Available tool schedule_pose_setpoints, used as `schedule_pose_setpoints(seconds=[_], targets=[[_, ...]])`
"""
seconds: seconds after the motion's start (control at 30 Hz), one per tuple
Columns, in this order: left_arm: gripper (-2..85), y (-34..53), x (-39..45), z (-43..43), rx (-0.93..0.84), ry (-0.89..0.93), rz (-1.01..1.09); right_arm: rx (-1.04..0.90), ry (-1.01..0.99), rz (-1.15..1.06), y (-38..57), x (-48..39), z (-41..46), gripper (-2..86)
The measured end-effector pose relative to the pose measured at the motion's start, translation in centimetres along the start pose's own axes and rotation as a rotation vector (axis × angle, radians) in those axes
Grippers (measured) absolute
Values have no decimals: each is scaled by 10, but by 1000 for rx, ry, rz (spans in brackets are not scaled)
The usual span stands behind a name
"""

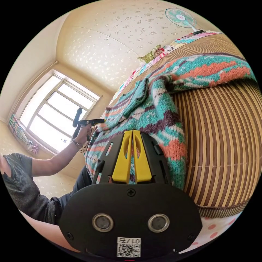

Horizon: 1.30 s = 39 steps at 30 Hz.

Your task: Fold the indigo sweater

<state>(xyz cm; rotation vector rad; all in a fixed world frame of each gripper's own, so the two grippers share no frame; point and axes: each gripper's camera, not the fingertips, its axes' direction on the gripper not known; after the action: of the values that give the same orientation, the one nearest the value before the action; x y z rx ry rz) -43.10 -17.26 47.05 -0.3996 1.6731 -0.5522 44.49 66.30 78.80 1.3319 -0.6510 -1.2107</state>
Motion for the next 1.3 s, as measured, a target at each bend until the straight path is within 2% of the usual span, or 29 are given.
schedule_pose_setpoints(seconds=[0.07, 0.1, 0.13, 0.17, 0.2, 0.23, 0.33, 0.4, 0.5, 0.63, 0.8, 0.87, 0.97, 1.03, 1.07, 1.13, 1.2, 1.23, 1.3], targets=[[72, 4, -26, -1, 49, 95, -35, -1, -2, 3, -1, 1, 0, 4], [50, 2, -49, -2, 46, 224, -70, -2, -2, 4, -2, 2, 0, 4], [37, 5, -83, -4, 92, 391, -149, -2, -3, 5, -3, 2, 0, 4], [35, 10, -103, -3, 131, 484, -201, -2, -3, 5, -4, 3, 0, 4], [33, 24, -143, 2, 200, 640, -321, -2, -3, 5, -4, 3, 0, 3], [33, 44, -181, 9, 259, 713, -459, -2, -2, 4, -5, 3, 0, 3], [23, 103, -249, 24, 341, 707, -753, -1, 0, 2, -7, 5, 0, 4], [33, 132, -262, 27, 366, 703, -816, -1, -1, 1, -9, 7, 0, 4], [71, 142, -236, 11, 309, 603, -624, 0, 1, 0, -12, 9, 1, 4], [56, 155, -161, -35, 411, 474, -354, 1, 5, -2, -16, 11, 1, 4], [122, 156, -116, -82, 534, 417, -230, -1, 5, 3, -24, 16, 3, 4], [125, 148, -88, -92, 548, 468, -119, -1, 7, 2, -27, 18, 4, 4], [136, 108, -1, -70, 348, 583, 239, -1, 10, 0, -32, 21, 5, 4], [147, 88, 80, -30, 145, 546, 462, 0, 8, 0, -35, 24, 6, 4], [147, 88, 98, -23, 137, 508, 499, 0, 8, -1, -37, 26, 6, 4], [140, 87, 153, 1, 153, 281, 574, 1, 8, -2, -40, 28, 8, 4], [127, 80, 180, 23, 142, 130, 533, 3, 9, -5, -45, 32, 9, 4], [115, 73, 192, 40, 89, 75, 509, 3, 12, -7, -46, 32, 10, 4], [89, 64, 195, 36, 99, 103, 436, 4, 18, -13, -51, 35, 12, 4]])
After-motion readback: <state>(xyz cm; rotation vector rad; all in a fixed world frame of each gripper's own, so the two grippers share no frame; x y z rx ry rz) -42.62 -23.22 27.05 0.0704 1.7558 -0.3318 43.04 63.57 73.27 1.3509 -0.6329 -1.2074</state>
